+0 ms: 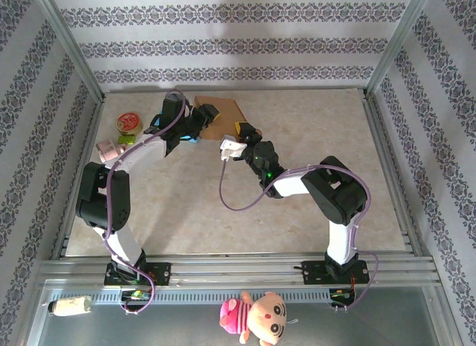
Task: Fold the paper box
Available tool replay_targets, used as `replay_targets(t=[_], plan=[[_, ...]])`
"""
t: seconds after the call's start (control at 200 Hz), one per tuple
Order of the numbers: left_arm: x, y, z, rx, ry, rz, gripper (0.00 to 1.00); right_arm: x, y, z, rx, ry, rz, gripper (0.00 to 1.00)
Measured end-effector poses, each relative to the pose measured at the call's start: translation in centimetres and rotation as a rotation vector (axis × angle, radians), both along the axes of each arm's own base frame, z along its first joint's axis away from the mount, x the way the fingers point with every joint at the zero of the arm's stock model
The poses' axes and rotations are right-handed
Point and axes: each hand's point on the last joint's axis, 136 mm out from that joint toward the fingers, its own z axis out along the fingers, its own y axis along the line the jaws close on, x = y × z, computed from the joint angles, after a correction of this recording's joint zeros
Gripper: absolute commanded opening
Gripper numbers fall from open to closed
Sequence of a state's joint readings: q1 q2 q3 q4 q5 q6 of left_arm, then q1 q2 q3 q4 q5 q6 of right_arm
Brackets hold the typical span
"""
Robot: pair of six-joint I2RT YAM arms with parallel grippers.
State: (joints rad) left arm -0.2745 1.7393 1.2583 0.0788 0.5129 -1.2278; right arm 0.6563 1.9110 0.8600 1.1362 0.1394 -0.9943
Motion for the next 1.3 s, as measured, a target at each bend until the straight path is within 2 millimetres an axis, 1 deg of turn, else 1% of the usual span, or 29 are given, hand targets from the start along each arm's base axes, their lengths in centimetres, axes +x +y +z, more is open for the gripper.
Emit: replay_targets(t=[0.09, 0.16, 0.23, 0.295, 0.385, 0.43, 0.495, 0.56, 0.61, 0.64, 0.695, 0.75, 0.83, 0.894, 0.964, 0.994, 1.019, 1.059, 1.124, 1.184, 1.299], plan=[[0.0, -0.1, 0.1, -0.002, -0.005, -0.003, 0.58, -0.1, 0.0, 0.1, 0.001, -0.002, 0.0, 0.44], [-0.2, -0.2, 0.4, 0.001, -0.015, -0.018, 0.73, -0.5, -0.2, 0.0, -0.004, 0.012, 0.006, 0.43], [-0.6, -0.4, 1.3, 0.015, -0.049, -0.037, 0.85, -1.0, -0.5, 0.2, -0.006, 0.043, 0.013, 0.43], [-1.1, 0.0, 2.8, 0.042, -0.102, -0.044, 0.92, -1.6, -0.7, 1.0, -0.002, 0.071, 0.022, 0.45], [-2.4, 1.7, 5.7, 0.133, -0.2, -0.027, 0.98, -2.4, -1.0, 2.8, 0.006, 0.155, 0.059, 0.43], [-3.2, 3.2, 7.3, 0.208, -0.26, 0.0, 1.0, -2.7, -0.8, 4.6, 0.008, 0.215, 0.106, 0.41], [-4.5, 5.8, 10.5, 0.347, -0.388, 0.057, 0.99, -2.2, -0.6, 7.0, -0.013, 0.328, 0.164, 0.38], [-6.3, 8.3, 14.4, 0.483, -0.536, 0.113, 0.99, -1.9, -0.7, 8.8, -0.052, 0.444, 0.198, 0.38], [-8.1, 9.8, 16.8, 0.569, -0.631, 0.146, 0.99, -1.7, -0.9, 9.6, -0.091, 0.529, 0.199, 0.4], [-9.2, 10.5, 17.8, 0.613, -0.674, 0.162, 0.99, -1.6, -1.0, 9.7, -0.12, 0.576, 0.2, 0.41], [-10.7, 11.5, 18.5, 0.681, -0.723, 0.174, 0.99, -1.8, -0.9, 9.2, -0.187, 0.669, 0.202, 0.41], [-11.7, 12.0, 18.1, 0.732, -0.738, 0.172, 0.99, -2.2, -0.7, 7.6, -0.265, 0.792, 0.207, 0.39], [-12.6, 12.3, 16.5, 0.78, -0.725, 0.147, 0.99, -2.5, -0.9, 4.7, -0.369, 0.959, 0.201, 0.38], [-12.8, 12.3, 14.1, 0.799, -0.683, 0.113, 0.99, -2.8, -1.0, 1.9, -0.441, 1.096, 0.199, 0.37], [-12.9, 12.1, 11.1, 0.808, -0.622, 0.07, 0.99, -3.2, -1.6, -1.2, -0.501, 1.227, 0.185, 0.39], [-12.9, 12.0, 9.9, 0.81, -0.599, 0.052, 0.99, -3.5, -1.9, -2.5, -0.522, 1.28, 0.177, 0.4], [-12.9, 11.9, 9.1, 0.808, -0.583, 0.039, 0.99, -3.8, -2.2, -3.4, -0.534, 1.317, 0.177, 0.45], [-12.9, 11.7, 8.0, 0.804, -0.56, 0.02, 0.99, -3.6, -2.3, -3.2, -0.532, 1.317, 0.17, 0.52], [-12.7, 11.4, 6.7, 0.798, -0.53, -0.003, 0.99, -4.3, -2.7, -3.0, -0.537, 1.343, 0.171, 0.59], [-12.5, 11.1, 6.0, 0.789, -0.512, -0.022, 0.99, -4.7, -2.8, -3.1, -0.536, 1.368, 0.169, 0.65], [-12.1, 10.7, 4.9, 0.778, -0.488, -0.051, 0.99, -4.7, -2.8, -3.0, -0.508, 1.377, 0.176, 0.73]])
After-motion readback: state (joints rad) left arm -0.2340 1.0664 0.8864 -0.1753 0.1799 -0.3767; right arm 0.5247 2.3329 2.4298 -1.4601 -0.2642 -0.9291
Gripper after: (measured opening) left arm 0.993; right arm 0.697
